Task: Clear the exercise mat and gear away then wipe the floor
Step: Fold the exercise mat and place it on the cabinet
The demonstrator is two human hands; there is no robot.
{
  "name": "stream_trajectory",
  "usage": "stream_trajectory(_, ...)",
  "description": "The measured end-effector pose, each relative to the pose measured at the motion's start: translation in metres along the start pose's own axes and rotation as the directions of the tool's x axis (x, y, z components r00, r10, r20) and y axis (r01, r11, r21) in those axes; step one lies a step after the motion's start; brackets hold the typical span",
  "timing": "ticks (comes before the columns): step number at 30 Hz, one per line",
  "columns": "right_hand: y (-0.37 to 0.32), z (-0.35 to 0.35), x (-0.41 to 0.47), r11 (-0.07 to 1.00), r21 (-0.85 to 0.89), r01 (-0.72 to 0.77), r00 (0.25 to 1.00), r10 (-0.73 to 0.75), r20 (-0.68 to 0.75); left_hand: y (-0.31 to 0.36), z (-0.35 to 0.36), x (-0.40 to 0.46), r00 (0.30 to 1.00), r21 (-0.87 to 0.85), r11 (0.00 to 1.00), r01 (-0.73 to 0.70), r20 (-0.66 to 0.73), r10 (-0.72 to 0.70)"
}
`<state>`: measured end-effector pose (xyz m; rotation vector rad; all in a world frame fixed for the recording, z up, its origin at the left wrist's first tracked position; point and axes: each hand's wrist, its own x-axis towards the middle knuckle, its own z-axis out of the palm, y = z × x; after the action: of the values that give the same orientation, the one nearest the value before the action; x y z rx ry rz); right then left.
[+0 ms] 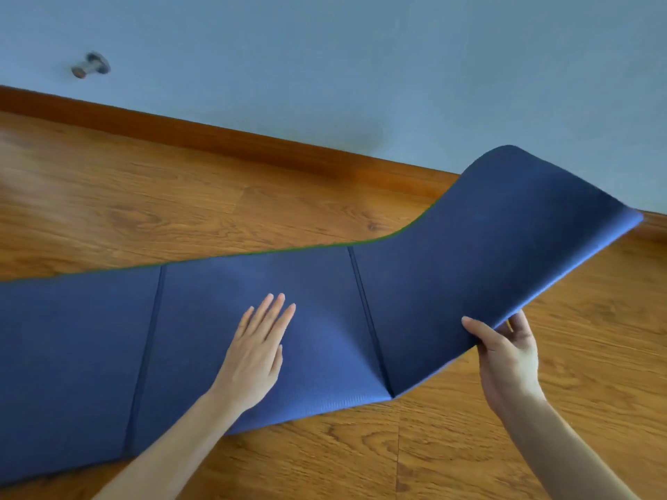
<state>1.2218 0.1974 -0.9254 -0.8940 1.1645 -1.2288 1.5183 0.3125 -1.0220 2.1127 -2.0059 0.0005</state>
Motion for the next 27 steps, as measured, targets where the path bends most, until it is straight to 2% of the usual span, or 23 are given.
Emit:
stream_trajectory(4, 0.003, 0.037, -0.011, 0.972, -0.169, 0.163, 0.981, -0.141, 0.134, -0.017, -0.032, 0.009, 0.994, -0.068, 0.994, 0.084, -0.064, -0.089)
stream_trajectory(8, 0.015, 0.066, -0.027, 0.915, -0.292, 0.280, 0.939, -0.197, 0.283, -0.022, -0.064, 0.007, 0.964, -0.281, 0.943, 0.180, -0.142, -0.227)
stream_trajectory(11, 0.027, 0.080, -0.043, 0.866, -0.373, 0.333, 0.907, -0.186, 0.377, -0.022, -0.089, 0.002, 0.965, -0.257, 0.963, 0.079, -0.224, -0.139)
stream_trajectory(13, 0.036, 0.088, -0.054, 0.821, -0.430, 0.376, 0.878, -0.168, 0.449, -0.023, -0.105, -0.004, 0.960, -0.331, 0.943, 0.037, -0.249, -0.125)
stream_trajectory(14, 0.042, 0.091, -0.058, 0.785, -0.461, 0.413, 0.859, -0.166, 0.485, -0.023, -0.112, -0.007, 0.956, -0.438, 0.898, 0.036, -0.247, -0.158)
stream_trajectory(15, 0.047, 0.093, -0.062, 0.749, -0.489, 0.447, 0.840, -0.164, 0.518, -0.024, -0.118, -0.011, 0.955, -0.584, 0.810, 0.051, -0.208, -0.210)
stream_trajectory(16, 0.053, 0.095, -0.065, 0.716, -0.509, 0.478, 0.823, -0.163, 0.544, -0.024, -0.125, -0.014, 0.953, -0.733, 0.674, 0.089, -0.134, -0.271)
stream_trajectory(18, 0.063, 0.097, -0.071, 0.654, -0.521, 0.548, 0.777, -0.168, 0.607, -0.025, -0.138, -0.018, 0.914, -0.927, 0.307, 0.214, 0.079, -0.398)
stream_trajectory(20, 0.072, 0.099, -0.076, 0.603, -0.490, 0.629, 0.708, -0.185, 0.681, -0.030, -0.146, -0.021, 0.837, -0.956, -0.015, 0.292, 0.263, -0.479)
stream_trajectory(21, 0.077, 0.100, -0.078, 0.588, -0.471, 0.657, 0.678, -0.189, 0.710, -0.032, -0.149, -0.022, 0.802, -0.946, -0.102, 0.307, 0.315, -0.508)
stream_trajectory(22, 0.082, 0.100, -0.080, 0.576, -0.459, 0.677, 0.655, -0.188, 0.732, -0.035, -0.150, -0.024, 0.775, -0.939, -0.121, 0.323, 0.336, -0.536)
stream_trajectory(24, 0.094, 0.100, -0.084, 0.554, -0.444, 0.705, 0.617, -0.170, 0.768, -0.041, -0.148, -0.031, 0.745, -0.924, -0.067, 0.376, 0.345, -0.571)
stream_trajectory(27, 0.107, 0.099, -0.083, 0.495, -0.414, 0.764, 0.540, -0.139, 0.830, -0.049, -0.137, -0.046, 0.744, -0.902, 0.020, 0.430, 0.342, -0.573)
